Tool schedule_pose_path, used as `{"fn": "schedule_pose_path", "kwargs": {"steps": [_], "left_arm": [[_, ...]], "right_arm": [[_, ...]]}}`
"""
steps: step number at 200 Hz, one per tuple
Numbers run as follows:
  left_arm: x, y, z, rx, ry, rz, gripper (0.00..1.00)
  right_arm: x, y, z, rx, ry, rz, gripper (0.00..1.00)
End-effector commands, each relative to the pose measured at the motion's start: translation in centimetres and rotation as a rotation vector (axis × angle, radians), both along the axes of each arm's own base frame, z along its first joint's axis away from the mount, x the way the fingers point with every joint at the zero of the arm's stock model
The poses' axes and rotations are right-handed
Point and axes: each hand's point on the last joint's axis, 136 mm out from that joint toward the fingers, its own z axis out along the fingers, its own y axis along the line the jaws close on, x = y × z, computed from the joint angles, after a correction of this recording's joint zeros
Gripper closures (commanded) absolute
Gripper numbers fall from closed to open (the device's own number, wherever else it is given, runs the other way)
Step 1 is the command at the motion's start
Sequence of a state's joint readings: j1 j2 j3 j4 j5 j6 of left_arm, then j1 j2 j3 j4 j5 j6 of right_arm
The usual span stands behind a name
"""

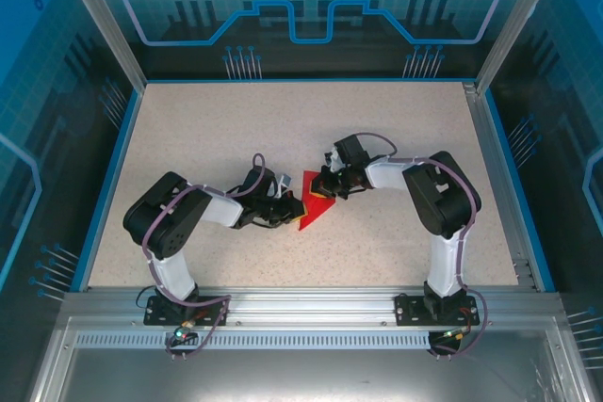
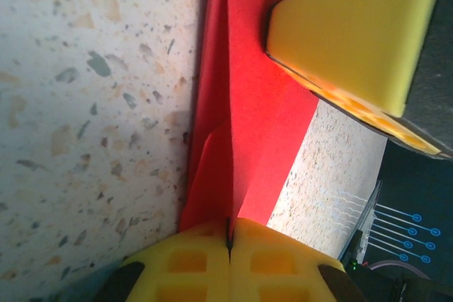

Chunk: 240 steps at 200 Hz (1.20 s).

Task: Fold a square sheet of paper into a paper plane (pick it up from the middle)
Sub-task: Fourth fold the wing at the center of the table.

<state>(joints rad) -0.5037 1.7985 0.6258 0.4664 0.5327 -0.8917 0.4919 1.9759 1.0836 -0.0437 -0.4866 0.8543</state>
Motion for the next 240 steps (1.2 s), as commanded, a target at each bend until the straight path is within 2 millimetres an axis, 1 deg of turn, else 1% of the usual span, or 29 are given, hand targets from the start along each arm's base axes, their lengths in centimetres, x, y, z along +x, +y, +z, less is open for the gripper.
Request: {"fn": "schedule_pose_path", "kwargs": {"steps": [1,18,37,63,108,138,173,214,240], "left_arm": [[-1.1,0.8,-2.2,0.046,0.072,0.006,0.96],[-1.1,0.5,-1.6,0.026,0.066,-0.007,0.89],[-1.1,0.1,-0.6,0.002,0.057,-0.024,0.84],[-1.0,-0.1,0.5,-0.011,0.034,-0.032,0.82],[-0.9,-0.2,1.4,-0.027,0.027,-0.025,0.79],[-1.0,0.0,1.6,-0.028,0.030,-0.014,0.79],[-0.9,-0.4,2.0,-0.055,0.034,-0.018,0.82],[-1.4,-0.3,1.5,-0.052,0.056,-0.032,0.82],[-1.7,-0.6,1.3,-0.075,0.067,-0.054,0.89]], "right_arm": [[-0.1,-0.9,-1.2,-0.047,0.030,0.001,0.96],[-0.5,-1.3,-1.8,-0.074,0.047,0.005,0.96],[-0.9,-1.4,-2.4,-0.076,0.062,0.014,0.96],[-1.3,-1.5,-2.8,-0.080,0.067,0.019,0.96],[-1.5,-1.5,-3.0,-0.085,0.070,0.029,0.96],[-1.6,-1.5,-3.1,-0.086,0.073,0.035,0.96],[-1.6,-1.5,-3.4,-0.092,0.078,0.039,0.96],[-1.6,-1.5,-3.4,-0.090,0.080,0.040,0.96],[-1.7,-1.5,-3.4,-0.091,0.083,0.045,0.95]]}}
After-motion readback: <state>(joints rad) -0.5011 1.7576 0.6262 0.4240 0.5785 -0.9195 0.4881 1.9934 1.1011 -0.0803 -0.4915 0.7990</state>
